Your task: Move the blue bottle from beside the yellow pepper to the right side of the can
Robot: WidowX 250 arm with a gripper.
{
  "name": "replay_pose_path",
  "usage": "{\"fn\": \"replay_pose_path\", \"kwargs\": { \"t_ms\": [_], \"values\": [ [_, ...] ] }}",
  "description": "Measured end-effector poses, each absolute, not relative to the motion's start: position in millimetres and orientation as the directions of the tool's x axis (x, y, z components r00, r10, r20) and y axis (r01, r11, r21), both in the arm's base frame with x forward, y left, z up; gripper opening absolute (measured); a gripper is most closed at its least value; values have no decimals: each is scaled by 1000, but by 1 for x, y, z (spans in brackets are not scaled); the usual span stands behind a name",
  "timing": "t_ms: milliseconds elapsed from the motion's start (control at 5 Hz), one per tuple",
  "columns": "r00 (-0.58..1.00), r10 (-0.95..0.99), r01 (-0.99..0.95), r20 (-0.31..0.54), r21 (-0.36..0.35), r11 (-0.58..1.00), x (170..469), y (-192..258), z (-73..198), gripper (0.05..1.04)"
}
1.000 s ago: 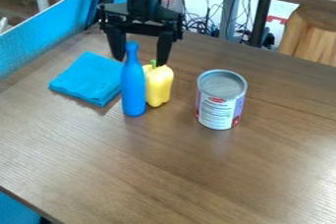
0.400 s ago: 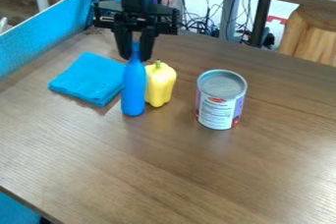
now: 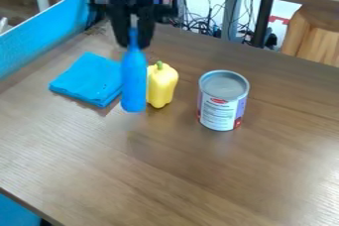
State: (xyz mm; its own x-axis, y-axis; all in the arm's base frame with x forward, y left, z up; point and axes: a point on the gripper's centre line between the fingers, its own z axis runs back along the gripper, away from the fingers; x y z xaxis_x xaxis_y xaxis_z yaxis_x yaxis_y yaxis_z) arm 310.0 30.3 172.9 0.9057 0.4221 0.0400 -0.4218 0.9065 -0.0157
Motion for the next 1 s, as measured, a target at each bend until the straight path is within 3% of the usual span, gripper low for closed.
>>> {"fn": "replay_pose_path", "kwargs": {
  "t_ms": [200,400,800,1000],
  "values": [
    [922,383,-386,-50,-53,921,296,18,177,336],
    [952,303,-306,-53,-72,949,283,-11,183,336],
    [996,90,-88,22,-78,993,265,-89,194,336],
    [992,10,1,125,-87,996,267,-128,194,336]
  ]
}}
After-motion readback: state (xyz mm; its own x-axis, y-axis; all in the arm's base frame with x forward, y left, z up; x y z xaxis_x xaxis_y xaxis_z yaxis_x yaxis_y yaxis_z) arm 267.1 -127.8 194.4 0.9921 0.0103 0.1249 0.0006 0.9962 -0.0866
